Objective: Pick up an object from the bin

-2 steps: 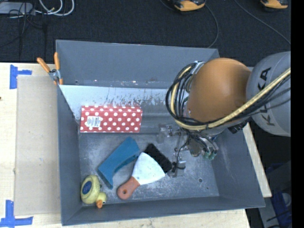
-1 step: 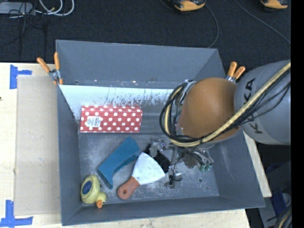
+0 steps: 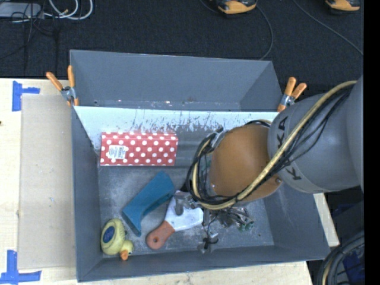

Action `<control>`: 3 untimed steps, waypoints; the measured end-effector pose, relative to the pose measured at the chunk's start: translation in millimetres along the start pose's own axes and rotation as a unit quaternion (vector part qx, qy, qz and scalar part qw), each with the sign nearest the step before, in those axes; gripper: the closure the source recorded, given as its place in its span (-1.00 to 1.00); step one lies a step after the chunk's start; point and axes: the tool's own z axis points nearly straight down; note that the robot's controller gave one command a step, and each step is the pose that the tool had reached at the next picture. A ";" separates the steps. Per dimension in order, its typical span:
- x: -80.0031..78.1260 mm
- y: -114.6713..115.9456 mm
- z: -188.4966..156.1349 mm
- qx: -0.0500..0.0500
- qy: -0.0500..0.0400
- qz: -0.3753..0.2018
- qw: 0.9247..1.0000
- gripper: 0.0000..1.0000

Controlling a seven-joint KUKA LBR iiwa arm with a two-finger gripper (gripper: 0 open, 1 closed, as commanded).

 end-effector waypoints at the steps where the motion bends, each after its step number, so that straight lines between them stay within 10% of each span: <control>1: 23.1 -32.0 5.6 -0.001 0.001 0.077 0.997 -1.00; 3: 40.7 -61.7 3.8 -0.001 0.000 0.122 0.993 -1.00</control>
Offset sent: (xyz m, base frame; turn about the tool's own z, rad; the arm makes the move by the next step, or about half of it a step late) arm 0.0000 0.0000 0.0000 0.0000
